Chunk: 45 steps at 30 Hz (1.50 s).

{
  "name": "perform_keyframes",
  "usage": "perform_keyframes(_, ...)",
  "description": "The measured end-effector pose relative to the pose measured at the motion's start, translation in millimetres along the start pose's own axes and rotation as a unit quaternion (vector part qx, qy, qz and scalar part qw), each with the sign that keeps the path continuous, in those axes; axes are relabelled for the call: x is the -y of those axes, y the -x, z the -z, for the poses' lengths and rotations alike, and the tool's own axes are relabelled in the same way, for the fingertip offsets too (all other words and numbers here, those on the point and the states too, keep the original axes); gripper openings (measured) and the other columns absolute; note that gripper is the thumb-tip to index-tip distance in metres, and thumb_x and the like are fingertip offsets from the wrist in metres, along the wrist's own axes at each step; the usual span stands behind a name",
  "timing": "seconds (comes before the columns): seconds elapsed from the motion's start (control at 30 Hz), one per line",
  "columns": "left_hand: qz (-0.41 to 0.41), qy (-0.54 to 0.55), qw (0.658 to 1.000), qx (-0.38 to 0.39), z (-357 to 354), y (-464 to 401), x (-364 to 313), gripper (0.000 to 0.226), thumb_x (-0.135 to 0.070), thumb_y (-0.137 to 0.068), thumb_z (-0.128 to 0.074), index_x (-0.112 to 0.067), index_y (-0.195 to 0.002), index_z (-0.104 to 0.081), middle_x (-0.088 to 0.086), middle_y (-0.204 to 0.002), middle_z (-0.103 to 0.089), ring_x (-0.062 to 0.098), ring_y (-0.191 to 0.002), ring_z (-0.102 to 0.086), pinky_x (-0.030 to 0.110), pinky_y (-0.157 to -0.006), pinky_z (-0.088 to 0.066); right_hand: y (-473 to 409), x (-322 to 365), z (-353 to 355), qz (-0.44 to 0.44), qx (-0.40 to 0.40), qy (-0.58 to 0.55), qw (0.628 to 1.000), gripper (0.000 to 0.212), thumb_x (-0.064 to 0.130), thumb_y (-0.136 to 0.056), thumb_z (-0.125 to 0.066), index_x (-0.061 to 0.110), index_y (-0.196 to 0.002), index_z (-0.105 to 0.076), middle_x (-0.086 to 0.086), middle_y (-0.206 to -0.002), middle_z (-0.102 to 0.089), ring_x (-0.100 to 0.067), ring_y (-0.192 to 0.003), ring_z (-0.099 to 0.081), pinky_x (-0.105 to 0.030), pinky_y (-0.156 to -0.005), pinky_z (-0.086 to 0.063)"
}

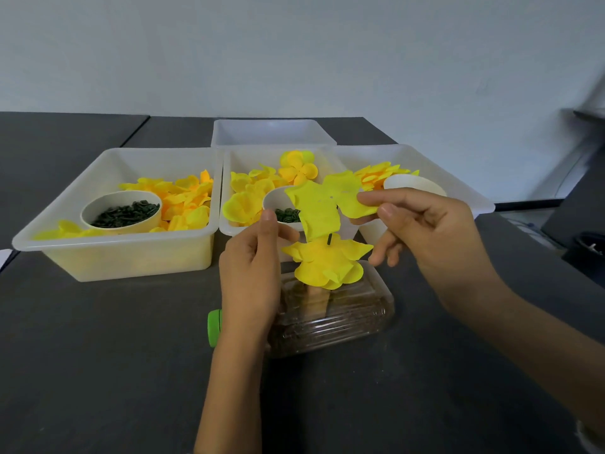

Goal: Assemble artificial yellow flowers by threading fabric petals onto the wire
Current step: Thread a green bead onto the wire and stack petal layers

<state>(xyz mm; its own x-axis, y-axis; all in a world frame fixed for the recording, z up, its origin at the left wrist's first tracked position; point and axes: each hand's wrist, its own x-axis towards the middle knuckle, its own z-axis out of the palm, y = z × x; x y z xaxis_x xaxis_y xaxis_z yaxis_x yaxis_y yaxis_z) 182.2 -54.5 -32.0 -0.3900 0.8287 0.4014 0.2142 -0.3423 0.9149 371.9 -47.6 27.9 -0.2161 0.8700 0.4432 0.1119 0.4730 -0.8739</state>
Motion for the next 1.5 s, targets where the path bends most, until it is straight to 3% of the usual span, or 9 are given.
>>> perform_keyframes(0.13, 0.025, 0.003, 0.999, 0.043, 1, -12, -5, 0.054, -0.047, -0.105, -0.033, -0.025, -0.074, -0.071, -0.009, -0.066, -0.068, -0.003, -0.060, -0.050, 0.010, -0.055, -0.037, 3, 0, 2, 0.007, -0.019, -0.001, 1.000, 0.027, 0.005, -0.098, -0.046, 0.018, -0.103, -0.069, -0.002, -0.092, -0.075, -0.019, -0.050, -0.065, -0.024, -0.047, -0.047)
perform_keyframes(0.27, 0.059, 0.024, 0.995, 0.077, -3, -31, -22, 0.053, -0.042, -0.106, -0.033, -0.010, -0.076, -0.062, -0.014, -0.051, -0.048, -0.001, -0.045, -0.044, 0.014, -0.050, -0.033, 4, -1, 0, -0.005, -0.022, -0.003, 1.000, 0.024, 0.005, -0.096, -0.047, 0.013, -0.101, -0.069, -0.003, -0.092, -0.075, -0.023, -0.054, -0.066, -0.025, -0.049, -0.049)
perform_keyframes(0.4, 0.054, 0.040, 0.991, 0.115, -2, -46, -33, 0.065, -0.035, -0.105, -0.040, -0.028, -0.042, -0.053, -0.013, -0.045, -0.037, 0.003, -0.042, -0.035, 0.014, -0.047, -0.029, 4, 2, -1, 0.011, -0.037, -0.002, 0.999, 0.022, 0.005, -0.095, -0.049, 0.012, -0.100, -0.069, -0.002, -0.091, -0.075, -0.023, -0.056, -0.068, -0.026, -0.051, -0.050)
perform_keyframes(0.6, 0.022, 0.022, 0.988, 0.150, -5, -52, -38, 0.066, -0.027, -0.104, -0.045, -0.030, -0.038, -0.049, -0.011, -0.045, -0.030, 0.005, -0.043, -0.027, 0.025, -0.048, -0.022, 7, 4, 3, 0.044, -0.061, 0.008, 0.997, 0.021, 0.014, -0.091, -0.051, 0.010, -0.100, -0.069, -0.004, -0.090, -0.074, -0.022, -0.056, -0.068, -0.030, -0.051, -0.049)
perform_keyframes(0.7, 0.014, 0.010, 0.988, 0.151, -6, -51, -39, 0.066, -0.024, -0.103, -0.047, -0.030, -0.037, -0.047, -0.012, -0.041, -0.037, 0.004, -0.042, -0.033, 0.018, -0.044, -0.027, 11, 0, 6, 0.048, -0.061, 0.028, 0.997, 0.020, 0.011, -0.092, -0.050, 0.010, -0.099, -0.069, -0.003, -0.089, -0.074, -0.021, -0.057, -0.068, -0.031, -0.051, -0.050)
perform_keyframes(0.83, 0.000, -0.021, 0.988, 0.154, -6, -51, -34, 0.055, -0.023, -0.102, -0.049, -0.023, -0.048, -0.039, -0.010, -0.049, -0.035, 0.005, -0.048, -0.031, 0.022, -0.049, -0.025, 17, -7, 5, 0.048, -0.056, 0.045, 0.996, 0.023, 0.001, -0.094, -0.050, 0.013, -0.096, -0.070, 0.001, -0.085, -0.075, -0.019, -0.056, -0.068, -0.029, -0.050, -0.050)
perform_keyframes(1.03, 0.019, 0.027, 0.988, 0.150, -6, -44, -31, 0.049, -0.015, -0.102, -0.049, -0.012, -0.055, -0.036, -0.001, -0.057, -0.034, 0.002, -0.039, -0.037, 0.006, -0.038, -0.032, 19, -11, 3, 0.045, -0.049, 0.049, 0.997, 0.024, -0.001, -0.093, -0.052, 0.013, -0.095, -0.071, 0.004, -0.084, -0.075, -0.015, -0.055, -0.068, -0.019, -0.051, -0.051)
perform_keyframes(1.3, -0.023, -0.026, 0.990, 0.135, -5, -53, -29, 0.047, -0.024, -0.103, -0.048, 0.004, -0.065, -0.044, -0.010, -0.053, -0.033, 0.005, -0.049, -0.029, 0.020, -0.049, -0.025, 11, -10, 6, 0.074, -0.039, 0.078, 0.993, 0.024, 0.001, -0.095, -0.051, 0.015, -0.099, -0.070, 0.013, -0.080, -0.073, -0.012, -0.058, -0.069, -0.021, -0.052, -0.051)
perform_keyframes(1.5, -0.011, -0.034, 0.990, 0.139, -8, -51, -25, 0.049, -0.024, -0.102, -0.049, -0.002, -0.060, -0.041, 0.006, -0.059, -0.038, 0.007, -0.050, -0.032, 0.017, -0.047, -0.029, 12, -15, 6, 0.037, -0.035, 0.048, 0.998, 0.024, 0.001, -0.095, -0.051, 0.014, -0.097, -0.070, 0.003, -0.086, -0.075, -0.015, -0.055, -0.068, -0.018, -0.050, -0.049)
